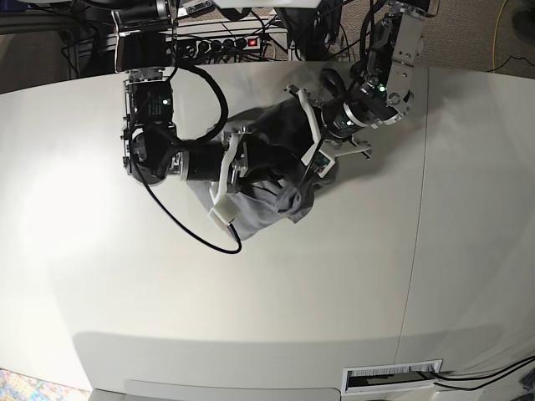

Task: Fold the T-shirt properly
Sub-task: 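Fold the other end with the right gripper toward the left gripper, then press the folded bundle flat with the right gripper beside the left gripper, then tuck the loose fabric under the bundle with the right gripper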

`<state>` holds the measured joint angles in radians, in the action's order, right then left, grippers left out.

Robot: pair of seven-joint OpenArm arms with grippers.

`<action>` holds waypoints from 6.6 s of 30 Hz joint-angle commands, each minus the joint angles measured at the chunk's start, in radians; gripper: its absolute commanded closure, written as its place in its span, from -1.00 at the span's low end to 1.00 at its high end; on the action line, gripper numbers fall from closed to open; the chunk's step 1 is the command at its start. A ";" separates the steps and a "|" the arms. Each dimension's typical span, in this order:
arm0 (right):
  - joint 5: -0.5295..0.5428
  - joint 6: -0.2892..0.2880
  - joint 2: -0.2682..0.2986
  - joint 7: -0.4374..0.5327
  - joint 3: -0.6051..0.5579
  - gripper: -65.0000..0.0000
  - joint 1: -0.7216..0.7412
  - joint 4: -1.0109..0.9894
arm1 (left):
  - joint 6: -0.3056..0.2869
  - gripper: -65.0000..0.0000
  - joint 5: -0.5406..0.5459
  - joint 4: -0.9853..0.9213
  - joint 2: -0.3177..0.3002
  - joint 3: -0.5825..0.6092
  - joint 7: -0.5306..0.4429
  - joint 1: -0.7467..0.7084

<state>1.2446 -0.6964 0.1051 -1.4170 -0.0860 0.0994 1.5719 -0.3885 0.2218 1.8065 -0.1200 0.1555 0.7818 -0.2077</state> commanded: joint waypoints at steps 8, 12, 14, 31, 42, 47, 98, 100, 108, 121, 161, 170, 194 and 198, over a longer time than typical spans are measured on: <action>0.082 -0.002 -0.081 0.021 0.003 0.23 0.020 0.019 | -0.001 1.00 0.013 0.020 0.000 -0.002 -0.016 0.002; 0.052 -0.002 -0.090 0.021 0.009 0.23 0.037 0.019 | 0.002 1.00 -0.129 0.036 0.000 -0.002 0.008 0.002; 0.049 -0.002 -0.091 0.021 0.035 0.23 0.058 0.019 | 0.020 1.00 -0.175 0.059 -0.006 -0.002 0.015 0.002; 0.198 -0.002 0.097 0.021 0.162 0.26 0.128 0.019 | 0.056 1.00 -0.155 0.131 -0.019 -0.002 -0.034 -0.057; 0.203 -0.002 0.227 0.021 0.081 0.87 0.021 0.019 | 0.016 1.00 0.042 0.131 -0.019 -0.002 -0.039 -0.148; 0.213 -0.002 0.228 0.021 0.031 0.87 -0.014 0.019 | -0.005 1.00 0.087 0.131 -0.019 -0.002 -0.050 -0.161; 0.034 -0.002 0.019 0.021 -0.086 0.86 0.108 0.018 | 0.145 1.00 -0.199 0.298 -0.043 -0.002 -0.129 -0.238; 0.039 -0.002 0.019 0.021 -0.150 0.86 0.091 0.018 | 0.145 1.00 -0.200 0.298 -0.043 -0.002 -0.128 -0.242; 0.201 -0.002 0.027 0.021 -0.321 0.86 0.040 0.019 | 0.146 1.00 -0.309 0.298 -0.044 -0.002 -0.126 -0.244; 0.239 -0.002 0.079 0.021 -0.195 0.78 0.016 0.019 | 0.147 1.00 -0.367 0.298 -0.044 -0.002 -0.127 -0.264; -0.037 -0.002 0.161 0.021 -0.070 0.48 -0.135 0.153 | 0.163 1.00 -0.311 0.267 -0.044 -0.002 -0.155 -0.264; -0.233 -0.002 0.158 0.021 -0.070 0.48 -0.135 0.153 | 0.162 1.00 -0.281 0.267 -0.044 -0.002 -0.160 -0.263; -0.247 -0.002 0.091 0.096 -0.236 1.00 -0.135 0.156 | 0.156 1.00 -0.282 0.267 -0.045 -0.002 -0.163 -0.264; -0.247 -0.002 0.086 0.021 -0.223 1.00 -0.135 0.156 | 0.156 1.00 -0.282 0.267 -0.044 -0.002 -0.163 -0.263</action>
<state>0.9737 -0.6964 0.1905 -1.4139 -0.3145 -0.0494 1.7084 -0.2321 -0.0631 2.0602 -0.1642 0.1551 0.6422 -0.4709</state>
